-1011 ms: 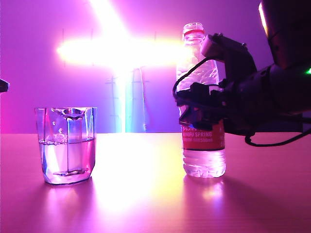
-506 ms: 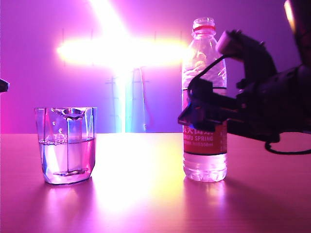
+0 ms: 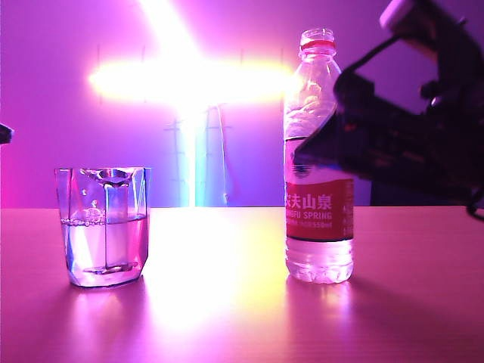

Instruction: Pick up the mineral water bottle on the table and pour water into the mug until it's half full.

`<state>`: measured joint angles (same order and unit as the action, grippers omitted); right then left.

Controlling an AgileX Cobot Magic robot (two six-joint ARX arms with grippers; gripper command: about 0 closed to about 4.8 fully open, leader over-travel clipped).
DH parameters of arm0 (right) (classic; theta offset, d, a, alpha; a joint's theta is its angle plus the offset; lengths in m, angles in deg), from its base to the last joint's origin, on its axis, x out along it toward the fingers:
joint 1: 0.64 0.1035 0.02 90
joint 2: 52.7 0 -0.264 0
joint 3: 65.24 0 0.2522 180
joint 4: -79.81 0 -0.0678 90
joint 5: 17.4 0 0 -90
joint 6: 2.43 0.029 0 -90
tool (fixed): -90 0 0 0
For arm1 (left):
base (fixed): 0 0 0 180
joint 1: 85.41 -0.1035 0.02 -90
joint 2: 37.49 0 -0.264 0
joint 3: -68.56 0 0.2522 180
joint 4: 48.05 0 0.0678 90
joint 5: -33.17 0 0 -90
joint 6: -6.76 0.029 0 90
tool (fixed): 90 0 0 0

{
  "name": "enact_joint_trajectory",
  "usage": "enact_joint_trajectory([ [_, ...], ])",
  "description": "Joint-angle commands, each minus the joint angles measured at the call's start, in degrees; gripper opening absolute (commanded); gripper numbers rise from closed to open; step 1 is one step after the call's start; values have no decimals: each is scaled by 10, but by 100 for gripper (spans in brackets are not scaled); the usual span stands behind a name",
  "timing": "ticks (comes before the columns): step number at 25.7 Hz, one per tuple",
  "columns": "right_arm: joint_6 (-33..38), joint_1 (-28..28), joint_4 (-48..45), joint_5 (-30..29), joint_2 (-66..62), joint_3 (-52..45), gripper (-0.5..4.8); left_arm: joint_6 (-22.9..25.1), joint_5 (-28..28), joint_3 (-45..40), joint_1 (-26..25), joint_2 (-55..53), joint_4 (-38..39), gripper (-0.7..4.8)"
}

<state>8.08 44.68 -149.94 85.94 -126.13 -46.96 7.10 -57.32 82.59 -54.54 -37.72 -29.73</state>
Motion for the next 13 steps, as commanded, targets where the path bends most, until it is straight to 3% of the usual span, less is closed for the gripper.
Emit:
enact_joint_trajectory([
  [1, 1, 19, -10, 65, 42, -16, 479, -2, -21, 2, -52, -1, -3, -2],
  [9, 1, 33, 34, 88, 163, -24, 479, -2, -21, 2, -252, -1, -4, -2],
  [13, 0, 33, 64, 91, 221, -24, 335, -2, -21, 2, -294, -1, -3, -2],
])
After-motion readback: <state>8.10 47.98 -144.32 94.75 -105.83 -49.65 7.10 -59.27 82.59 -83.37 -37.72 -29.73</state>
